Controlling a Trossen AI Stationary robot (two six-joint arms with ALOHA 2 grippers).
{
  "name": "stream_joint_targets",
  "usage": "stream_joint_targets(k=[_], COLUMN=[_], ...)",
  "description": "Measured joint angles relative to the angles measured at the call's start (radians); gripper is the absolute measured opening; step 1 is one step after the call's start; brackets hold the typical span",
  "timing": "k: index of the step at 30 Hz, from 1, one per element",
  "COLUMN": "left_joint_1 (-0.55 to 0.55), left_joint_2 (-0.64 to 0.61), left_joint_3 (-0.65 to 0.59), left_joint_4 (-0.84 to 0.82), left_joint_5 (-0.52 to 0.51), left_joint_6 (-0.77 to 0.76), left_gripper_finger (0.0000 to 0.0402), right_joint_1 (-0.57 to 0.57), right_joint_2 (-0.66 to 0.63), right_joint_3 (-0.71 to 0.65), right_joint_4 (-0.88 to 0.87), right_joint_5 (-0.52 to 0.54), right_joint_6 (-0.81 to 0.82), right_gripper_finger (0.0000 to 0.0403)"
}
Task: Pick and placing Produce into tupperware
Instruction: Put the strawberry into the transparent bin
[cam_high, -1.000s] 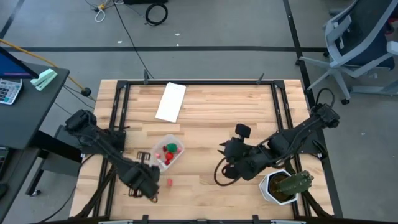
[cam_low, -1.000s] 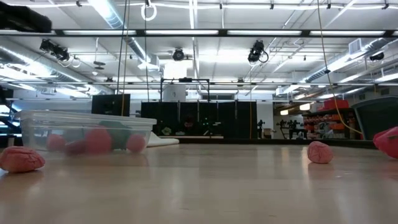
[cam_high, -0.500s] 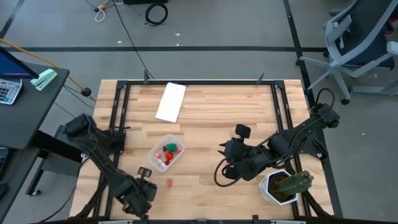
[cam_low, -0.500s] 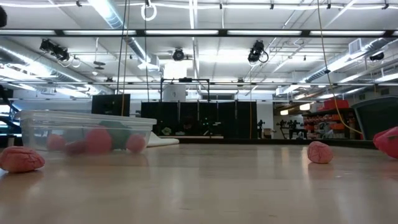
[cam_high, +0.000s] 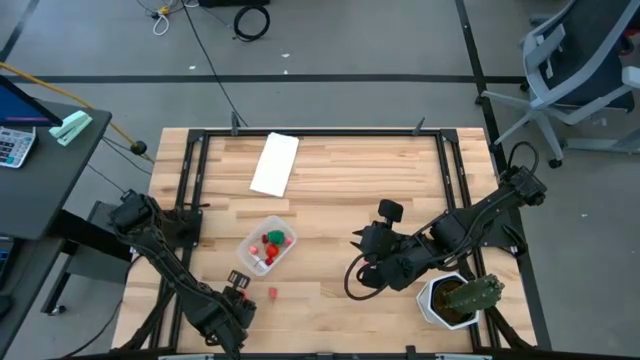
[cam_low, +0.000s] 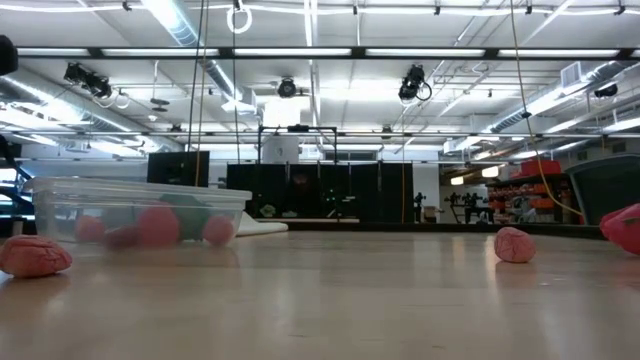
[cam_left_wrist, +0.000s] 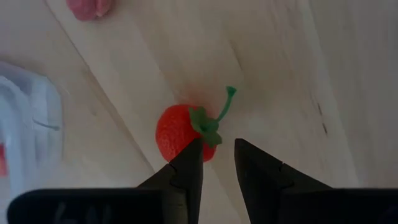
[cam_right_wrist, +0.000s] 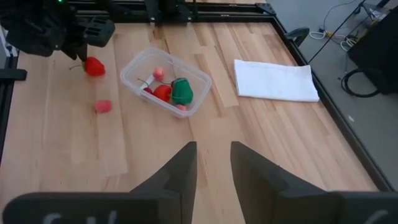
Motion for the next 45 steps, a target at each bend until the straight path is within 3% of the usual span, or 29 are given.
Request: stream_joint_targets(k=[23,31,45], left_joint_1=[0.0,0.008,0.043], left_joint_2=[0.0,0.0,0.0], left_joint_3=[0.0,0.0,0.001], left_joint_4=[0.042,0.095,0.162], left_joint_5=[-0.069,-0.118,-0.114], left_joint_6=[0.003,0.079,0.076], left_gripper_finger=[0.009,0.0089,0.0094], right_joint_1=[0.0,0.0,0.0], right_joint_2=[0.0,0.0,0.0], right_joint_3=[0.0,0.0,0.0], right_joint_4=[0.0,0.0,0.0], right_joint_5=[0.0,0.0,0.001], right_joint_6=[0.001,0.0,0.016], right_gripper_finger=[0.0106,0.0106,0.0106])
